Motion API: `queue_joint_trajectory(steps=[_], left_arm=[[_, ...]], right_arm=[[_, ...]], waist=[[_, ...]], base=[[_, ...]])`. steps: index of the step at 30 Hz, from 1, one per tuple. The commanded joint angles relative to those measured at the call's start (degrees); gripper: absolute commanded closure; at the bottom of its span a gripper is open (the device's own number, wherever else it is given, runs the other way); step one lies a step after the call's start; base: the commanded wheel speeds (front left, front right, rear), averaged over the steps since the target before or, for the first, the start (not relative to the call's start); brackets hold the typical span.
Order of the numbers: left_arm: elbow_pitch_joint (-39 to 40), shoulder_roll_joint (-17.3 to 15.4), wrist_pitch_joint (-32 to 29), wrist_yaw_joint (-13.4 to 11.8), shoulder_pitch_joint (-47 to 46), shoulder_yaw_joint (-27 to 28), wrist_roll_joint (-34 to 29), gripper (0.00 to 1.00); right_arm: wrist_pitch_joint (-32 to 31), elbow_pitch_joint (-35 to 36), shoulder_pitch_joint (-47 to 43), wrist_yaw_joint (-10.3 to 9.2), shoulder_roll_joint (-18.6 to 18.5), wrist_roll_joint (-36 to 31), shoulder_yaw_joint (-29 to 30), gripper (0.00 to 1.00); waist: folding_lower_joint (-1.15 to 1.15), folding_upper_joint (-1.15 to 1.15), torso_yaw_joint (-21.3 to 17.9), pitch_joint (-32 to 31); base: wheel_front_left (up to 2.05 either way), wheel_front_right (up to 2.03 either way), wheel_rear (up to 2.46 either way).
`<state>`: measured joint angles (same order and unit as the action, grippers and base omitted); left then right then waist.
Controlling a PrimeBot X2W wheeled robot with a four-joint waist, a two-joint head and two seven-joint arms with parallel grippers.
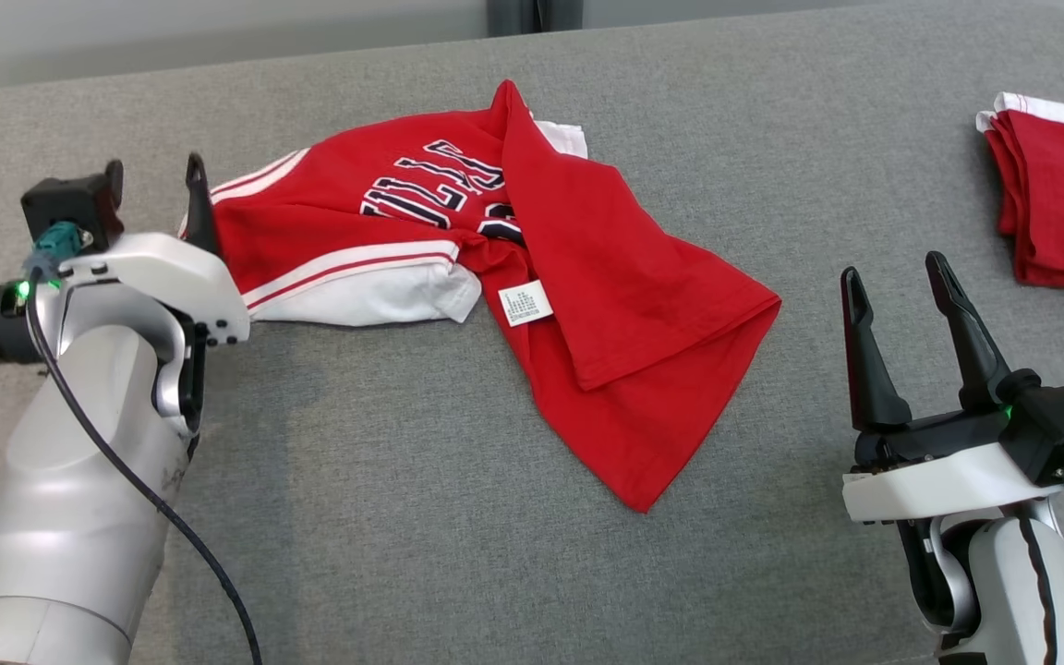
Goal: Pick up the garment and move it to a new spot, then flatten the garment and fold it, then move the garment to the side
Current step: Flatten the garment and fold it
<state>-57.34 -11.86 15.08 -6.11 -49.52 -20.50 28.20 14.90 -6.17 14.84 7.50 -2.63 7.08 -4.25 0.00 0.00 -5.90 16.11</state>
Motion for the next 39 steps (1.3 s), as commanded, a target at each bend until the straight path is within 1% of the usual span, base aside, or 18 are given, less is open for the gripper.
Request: queue_joint_trajectory(steps=[1, 4, 7, 13, 18, 24, 26, 31, 38, 39], left_arm=[[0.9, -0.3, 0.1, -0.4, 0.4, 0.6, -0.4, 0.0], [5.9, 0.0, 0.1, -0.8, 2.3, 2.9, -1.8, 0.0], [12.5, 0.8, 0.1, -0.4, 5.5, 5.3, -3.7, 0.0], [27.3, 3.3, 0.1, 2.9, 16.2, 9.7, -8.8, 0.0], [36.1, 5.6, 0.1, 5.7, 26.3, 11.3, -13.8, 0.0], [40.6, 8.2, 0.1, 7.4, 35.0, 13.3, -15.1, 0.0], [41.4, 8.6, 0.1, 7.7, 37.0, 13.7, -14.8, 0.0], [41.7, 8.8, 0.1, 7.2, 37.7, 12.1, -13.1, 0.0], [41.5, 8.8, 0.1, 6.4, 36.2, 10.4, -11.7, 0.0], [41.5, 8.8, 0.1, 6.4, 36.2, 10.4, -11.7, 0.0]], right_arm=[[0.3, 0.0, 0.5, 0.0, -0.4, -0.1, 0.0, 0.0], [0.3, -0.1, 0.1, 0.0, -0.4, -0.2, 0.0, 0.0], [0.3, 0.0, -0.7, 0.0, -0.4, -0.3, 0.0, 0.0], [0.3, 0.8, -2.5, 0.0, -0.4, -0.6, -0.1, 0.0], [0.3, 1.0, -4.6, 0.0, -0.4, -0.1, -0.6, 0.0], [0.3, 0.7, -6.8, 0.01, -0.3, -1.5, -3.5, 0.0], [0.3, -0.7, -8.2, 0.01, -0.5, -1.7, -6.6, 0.0], [0.3, -5.3, -8.6, 0.0, -3.2, -1.6, -13.6, 0.0], [-0.8, -11.4, -5.5, 0.0, -6.6, -1.9, -21.4, 0.0], [-0.8, -11.4, -5.5, 0.0, -6.6, -1.9, -21.4, 0.0]], waist=[[0.0, 0.0, 0.2, -0.2], [0.0, 0.0, 0.5, -0.7], [0.0, 0.0, 0.8, -1.5], [0.0, 0.0, 1.2, -2.9], [0.0, 0.0, 1.4, -3.8], [0.0, 0.0, 1.8, -4.7], [0.0, 0.0, 2.2, -4.9], [0.0, 0.0, 2.9, -4.9], [0.0, 0.0, 4.4, -4.2], [0.0, 0.0, 4.4, -4.2]], base=[[0.0, 0.0, 0.0], [0.0, 0.0, 0.0], [0.0, 0.0, 0.0], [0.0, 0.0, 0.0], [0.0, 0.0, 0.0], [0.0, 0.0, 0.0], [0.0, 0.0, 0.0], [0.0, 0.0, 0.0], [0.0, 0.0, 0.0], [0.0, 0.0, 0.0]])
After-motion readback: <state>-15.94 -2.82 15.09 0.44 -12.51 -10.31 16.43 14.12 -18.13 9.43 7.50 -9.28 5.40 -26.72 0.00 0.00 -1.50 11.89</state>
